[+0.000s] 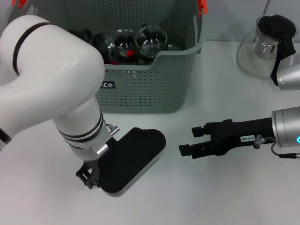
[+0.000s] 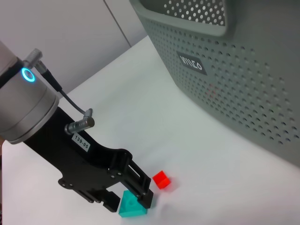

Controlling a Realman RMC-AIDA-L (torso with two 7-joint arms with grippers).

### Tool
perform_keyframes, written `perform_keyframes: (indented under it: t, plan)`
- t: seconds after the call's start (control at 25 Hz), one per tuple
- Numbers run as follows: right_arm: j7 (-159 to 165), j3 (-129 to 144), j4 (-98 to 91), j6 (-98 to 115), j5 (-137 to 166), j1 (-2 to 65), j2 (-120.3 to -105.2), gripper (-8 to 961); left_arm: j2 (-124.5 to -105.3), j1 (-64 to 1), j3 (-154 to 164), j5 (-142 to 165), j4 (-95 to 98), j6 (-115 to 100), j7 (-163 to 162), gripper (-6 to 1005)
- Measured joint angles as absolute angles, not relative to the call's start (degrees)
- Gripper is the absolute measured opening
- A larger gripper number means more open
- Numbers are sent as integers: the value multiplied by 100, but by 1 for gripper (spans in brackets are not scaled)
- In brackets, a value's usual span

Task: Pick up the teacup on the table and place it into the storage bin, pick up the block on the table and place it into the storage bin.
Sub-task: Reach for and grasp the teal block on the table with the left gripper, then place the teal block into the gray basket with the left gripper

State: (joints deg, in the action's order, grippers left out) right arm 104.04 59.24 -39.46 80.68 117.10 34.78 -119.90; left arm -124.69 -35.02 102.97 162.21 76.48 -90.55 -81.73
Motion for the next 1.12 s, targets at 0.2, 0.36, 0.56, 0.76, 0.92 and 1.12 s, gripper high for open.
perform_keyframes:
  t: [0.2, 0.36, 0.56, 0.76, 0.92, 1.12]
  plan:
    - [10379, 5924, -3940, 8068, 11709, 3479, -11996, 941, -12463, -3578, 10301, 16225, 7536, -9047, -8236, 595]
    - [10372, 5924, -3938, 8068, 11704, 3480, -11997, 941, -12463, -3595, 10301, 16232, 7512, -9049, -8271, 576]
    - [10367, 5924, -3937, 8068, 11700, 3480, -11995, 941, -12457, -3668, 10301, 16266, 7385, -9038, -8325, 523]
    - [10357, 5924, -3937, 8068, 11698, 3481, -11990, 941, -12462, -3740, 10309, 16277, 7301, -9036, -8411, 463]
    - [10339, 5924, -3937, 8068, 11698, 3479, -11988, 940, -12463, -3752, 10308, 16275, 7368, -9098, -8460, 397]
    - [10308, 5924, -3937, 8062, 11698, 3475, -11988, 940, -12463, -3837, 10149, 16206, 7571, -9468, -8590, 397]
